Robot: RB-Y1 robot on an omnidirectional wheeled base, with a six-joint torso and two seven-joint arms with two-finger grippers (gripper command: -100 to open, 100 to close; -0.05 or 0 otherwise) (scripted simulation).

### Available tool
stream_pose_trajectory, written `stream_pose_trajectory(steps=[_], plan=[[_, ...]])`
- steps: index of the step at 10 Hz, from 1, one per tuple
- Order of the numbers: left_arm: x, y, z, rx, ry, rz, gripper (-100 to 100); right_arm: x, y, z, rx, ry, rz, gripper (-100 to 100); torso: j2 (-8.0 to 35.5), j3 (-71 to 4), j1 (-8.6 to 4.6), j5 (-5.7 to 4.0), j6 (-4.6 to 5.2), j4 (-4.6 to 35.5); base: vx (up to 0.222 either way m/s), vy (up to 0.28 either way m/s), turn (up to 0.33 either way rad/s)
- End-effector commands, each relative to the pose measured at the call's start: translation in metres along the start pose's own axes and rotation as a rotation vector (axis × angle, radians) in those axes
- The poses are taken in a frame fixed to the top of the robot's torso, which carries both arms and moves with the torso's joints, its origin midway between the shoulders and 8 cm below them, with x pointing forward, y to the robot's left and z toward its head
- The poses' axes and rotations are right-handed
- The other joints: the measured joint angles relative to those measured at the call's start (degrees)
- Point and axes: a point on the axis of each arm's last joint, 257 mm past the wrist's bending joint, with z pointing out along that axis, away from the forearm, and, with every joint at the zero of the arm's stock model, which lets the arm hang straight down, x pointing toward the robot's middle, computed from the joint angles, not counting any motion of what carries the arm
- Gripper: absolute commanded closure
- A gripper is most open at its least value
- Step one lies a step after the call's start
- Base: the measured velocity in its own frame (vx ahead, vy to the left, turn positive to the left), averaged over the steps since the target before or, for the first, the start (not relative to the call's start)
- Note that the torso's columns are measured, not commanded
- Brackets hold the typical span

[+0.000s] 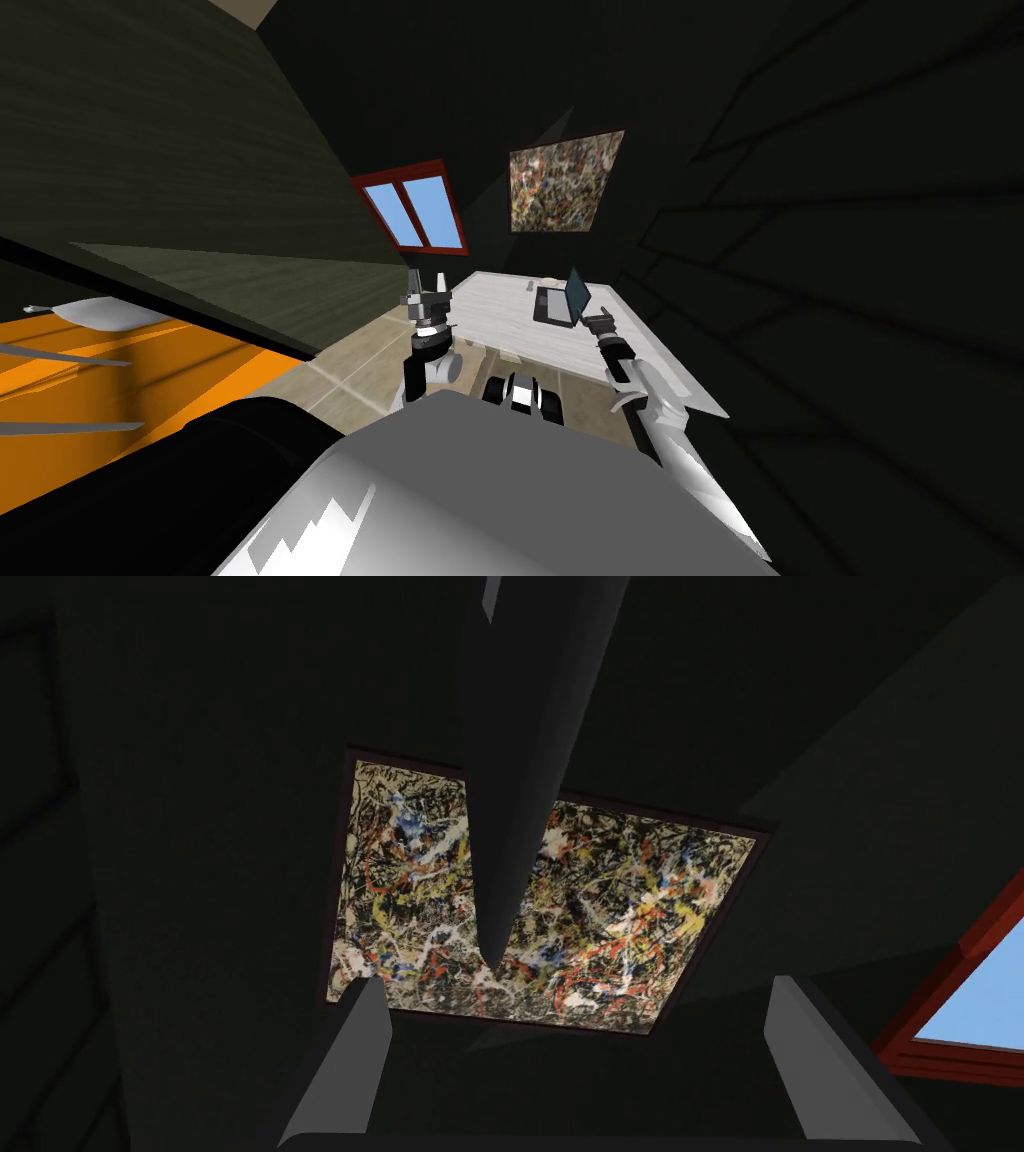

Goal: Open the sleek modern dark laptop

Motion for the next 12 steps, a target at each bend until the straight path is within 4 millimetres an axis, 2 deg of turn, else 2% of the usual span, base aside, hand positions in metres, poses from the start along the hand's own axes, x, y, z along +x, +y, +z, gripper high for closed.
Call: stream_pose_trajectory(steps=[1,5,6,11,12], plan=[[0.000,0.000,0.000,0.000,0.000,0.000,0,0.018,-0.020,0.013,0.026,0.052,-0.154,-100,0.0,0.0,-0.04,-0.02,-0.01,0.0,0.001,0.075,0.043],[0.000,0.000,0.000,0.000,0.000,0.000,0,0.035,-0.063,0.028,0.071,0.126,-0.410,-100,0.0,0.0,0.09,0.02,-0.01,0.0,0.004,0.096,0.028],[0.000,0.000,0.000,0.000,0.000,0.000,0,0.036,-0.063,0.028,0.071,0.128,-0.410,-100,0.0,0.0,0.02,0.00,-0.01,0.0,0.006,0.050,0.010],[0.000,0.000,0.000,0.000,0.000,0.000,0,0.041,-0.112,0.040,0.121,0.194,-0.656,-100,0.0,0.0,0.09,0.02,-0.02,0.0,0.002,0.050,0.023],[0.000,0.000,0.000,0.000,0.000,0.000,0,0.041,-0.116,0.041,0.125,0.199,-0.676,-100,0.0,0.0,0.10,0.02,-0.02,0.0,0.010,0.058,0.018]])
